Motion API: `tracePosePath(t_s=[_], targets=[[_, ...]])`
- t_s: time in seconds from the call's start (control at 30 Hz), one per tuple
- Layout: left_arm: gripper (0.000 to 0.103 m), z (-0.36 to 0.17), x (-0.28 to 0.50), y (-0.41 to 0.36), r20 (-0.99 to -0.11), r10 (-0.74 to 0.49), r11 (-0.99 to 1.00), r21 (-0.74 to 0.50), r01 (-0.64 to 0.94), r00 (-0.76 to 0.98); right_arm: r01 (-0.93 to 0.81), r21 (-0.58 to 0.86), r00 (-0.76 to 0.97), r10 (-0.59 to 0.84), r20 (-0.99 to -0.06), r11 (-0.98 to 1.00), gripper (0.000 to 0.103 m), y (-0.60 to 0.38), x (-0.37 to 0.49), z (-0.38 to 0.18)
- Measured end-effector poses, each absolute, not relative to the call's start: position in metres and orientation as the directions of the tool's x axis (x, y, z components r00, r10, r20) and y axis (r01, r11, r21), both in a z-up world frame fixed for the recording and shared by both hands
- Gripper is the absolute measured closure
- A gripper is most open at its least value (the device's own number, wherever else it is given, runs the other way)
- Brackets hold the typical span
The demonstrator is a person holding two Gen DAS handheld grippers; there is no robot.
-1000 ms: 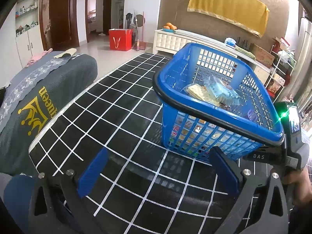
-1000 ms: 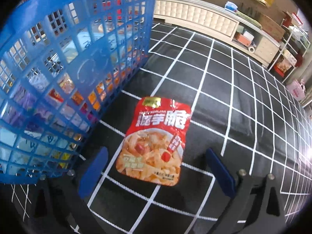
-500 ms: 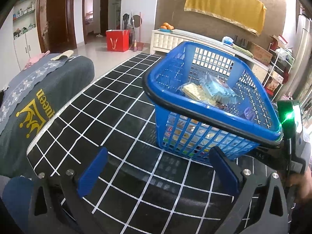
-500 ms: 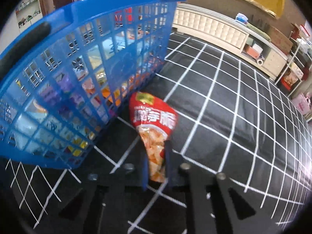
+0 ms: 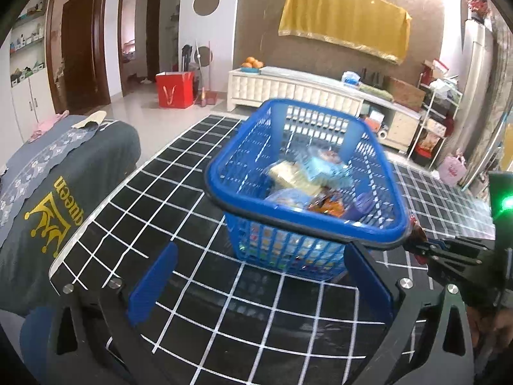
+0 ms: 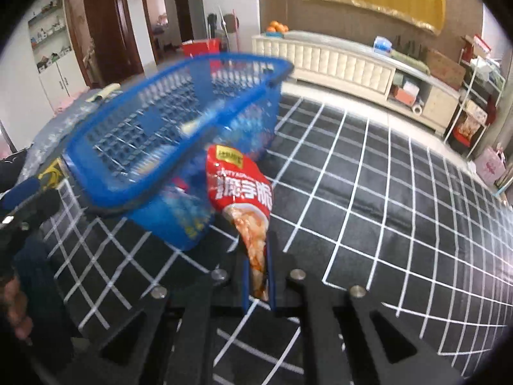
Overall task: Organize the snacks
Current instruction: 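Grasp the red snack bag with the right tool, then carry the red bag over the basket and open right tool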
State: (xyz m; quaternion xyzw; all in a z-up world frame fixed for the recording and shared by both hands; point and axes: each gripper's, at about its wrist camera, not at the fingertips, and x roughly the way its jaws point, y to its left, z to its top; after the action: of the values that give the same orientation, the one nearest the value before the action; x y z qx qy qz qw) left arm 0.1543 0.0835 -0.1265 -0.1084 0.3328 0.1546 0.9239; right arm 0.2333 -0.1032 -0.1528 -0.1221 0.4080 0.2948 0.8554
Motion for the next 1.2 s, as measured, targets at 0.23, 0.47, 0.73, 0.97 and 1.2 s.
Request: tracePosePath(t_s=[0.23, 0.47, 0.73, 0.97, 1.2], targets=[[0.0, -0.101, 0.145, 0.078, -0.611, 0.172, 0.952, -0.099, -0.291, 0.772, -0.607, 0.037, 0.526, 0.436, -0.73, 0.794, 0.091, -0.101, 0.204, -0.111], [0.0, -0.076, 0.138, 0.081, -0.576, 0.143, 0.967, -0.092, -0.238, 0.805, -0.62, 0.031, 0.543, 0.458, -0.704, 0.784, 0.091, -0.09, 0.188, -0.084], [0.0, -0.053, 0.141, 0.101, -0.56, 0.087, 0.984, -0.079, -0.158, 0.824, -0.639, -0.021, 0.565, 0.45, -0.691, 0.769, 0.091, -0.058, 0.195, -0.056], [0.0, -0.046, 0.165, 0.131, -0.617, 0.059, 0.996, -0.018, -0.089, 0.785, -0.641, -0.079, 0.556, 0.391, -0.734, 0.764, 0.091, -0.015, 0.221, -0.059], [0.0, -0.052, 0.192, 0.159, -0.642, 0.049, 0.998, 0.005, -0.059, 0.765, -0.643, -0.113, 0.531, 0.335, -0.778, 0.758, 0.091, 0.015, 0.243, -0.077]])
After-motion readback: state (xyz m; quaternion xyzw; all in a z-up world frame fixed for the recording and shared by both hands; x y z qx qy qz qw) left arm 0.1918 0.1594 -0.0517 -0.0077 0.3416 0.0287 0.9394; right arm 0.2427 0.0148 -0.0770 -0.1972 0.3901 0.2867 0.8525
